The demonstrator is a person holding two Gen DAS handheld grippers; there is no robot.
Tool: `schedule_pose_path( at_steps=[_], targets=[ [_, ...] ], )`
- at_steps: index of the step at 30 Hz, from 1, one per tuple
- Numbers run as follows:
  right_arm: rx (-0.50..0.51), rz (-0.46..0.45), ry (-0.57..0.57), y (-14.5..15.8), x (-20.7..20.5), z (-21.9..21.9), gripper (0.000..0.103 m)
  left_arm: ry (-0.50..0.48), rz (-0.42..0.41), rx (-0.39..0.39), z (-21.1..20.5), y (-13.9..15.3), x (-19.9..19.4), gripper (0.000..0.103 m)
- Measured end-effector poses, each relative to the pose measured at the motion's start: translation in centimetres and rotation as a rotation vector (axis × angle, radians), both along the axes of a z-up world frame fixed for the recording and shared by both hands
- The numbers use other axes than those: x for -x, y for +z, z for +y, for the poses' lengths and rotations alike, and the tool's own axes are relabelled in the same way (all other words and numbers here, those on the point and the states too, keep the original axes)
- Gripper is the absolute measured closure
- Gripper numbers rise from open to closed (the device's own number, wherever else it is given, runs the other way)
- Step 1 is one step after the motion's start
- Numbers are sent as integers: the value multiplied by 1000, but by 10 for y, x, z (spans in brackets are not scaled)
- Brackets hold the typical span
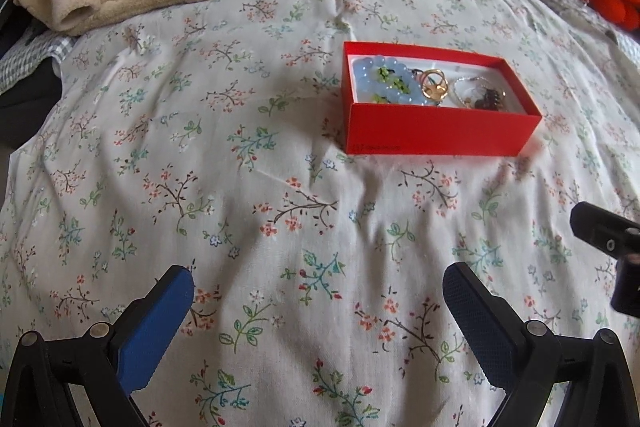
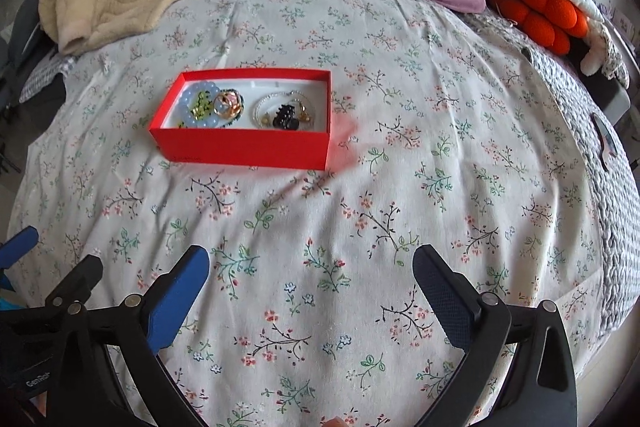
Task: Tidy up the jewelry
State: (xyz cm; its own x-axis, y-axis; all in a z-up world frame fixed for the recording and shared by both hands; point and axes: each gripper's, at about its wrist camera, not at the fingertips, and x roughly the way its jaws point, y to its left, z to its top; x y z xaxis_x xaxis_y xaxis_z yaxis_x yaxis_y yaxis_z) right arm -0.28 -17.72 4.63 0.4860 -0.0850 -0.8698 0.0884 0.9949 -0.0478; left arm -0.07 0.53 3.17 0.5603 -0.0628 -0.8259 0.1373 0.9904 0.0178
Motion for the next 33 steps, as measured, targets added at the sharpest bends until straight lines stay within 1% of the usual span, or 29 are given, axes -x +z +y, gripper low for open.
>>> schedule_pose_path(
  at_steps=[9,33],
  targets=[
    [-9,24,-8,-5,-1,-3,0,-11,1,-6,-3,-1,2,1],
    [-4,38,0,-9,-3,5,0,-7,-8,-7,-3,2,1,1]
  ],
)
